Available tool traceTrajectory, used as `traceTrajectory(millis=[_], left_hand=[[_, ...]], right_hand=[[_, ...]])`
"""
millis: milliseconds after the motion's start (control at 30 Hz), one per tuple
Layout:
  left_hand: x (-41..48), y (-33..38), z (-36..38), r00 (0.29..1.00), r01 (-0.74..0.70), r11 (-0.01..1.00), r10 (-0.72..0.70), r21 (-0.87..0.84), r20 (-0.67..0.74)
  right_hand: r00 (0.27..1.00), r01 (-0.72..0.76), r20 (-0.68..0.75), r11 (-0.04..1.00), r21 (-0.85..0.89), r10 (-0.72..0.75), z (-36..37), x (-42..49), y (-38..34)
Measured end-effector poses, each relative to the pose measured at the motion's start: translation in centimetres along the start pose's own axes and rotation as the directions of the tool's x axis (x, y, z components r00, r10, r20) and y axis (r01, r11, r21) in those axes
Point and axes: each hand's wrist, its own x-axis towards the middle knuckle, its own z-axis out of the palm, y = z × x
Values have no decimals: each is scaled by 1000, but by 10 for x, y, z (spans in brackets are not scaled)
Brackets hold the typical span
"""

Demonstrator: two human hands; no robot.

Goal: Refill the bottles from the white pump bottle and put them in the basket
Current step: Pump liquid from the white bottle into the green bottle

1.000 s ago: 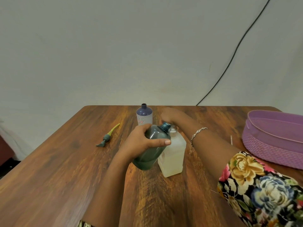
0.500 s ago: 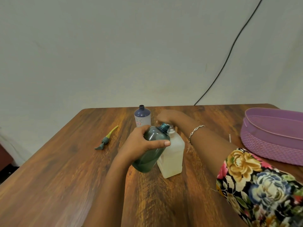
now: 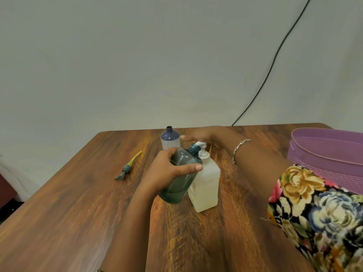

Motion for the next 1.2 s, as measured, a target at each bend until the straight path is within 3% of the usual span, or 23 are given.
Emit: traceTrajectory(millis=[67,300,467,667,900,1200], left_hand=[[-1,0,1,1000,-10,1000,10,-10,8],[-2,-5,6,1000,8,1000,-8,-7,26],[-1,-4,4,1000,25,1000,-25,-13,13],[-1,-1,2,1000,15,1000,-15,-15,2],[-2,-1,6,999,25,998,-23,-65,33],[-1,-5,1,1000,4,999,-3,-33,14]], right_hand=[[1000,17,3,1000,-6,-17,7,2,3],[992,61,-83,936,-347,-95,12,10,5],[999,-5,53,999,-33,7,1,5,0],[997,24,82,991,-129,-14,7,7,-10],[1000,4,11,941,-338,0,11,-1,-4],[995,37,97,976,-215,-16,7,-4,-15]])
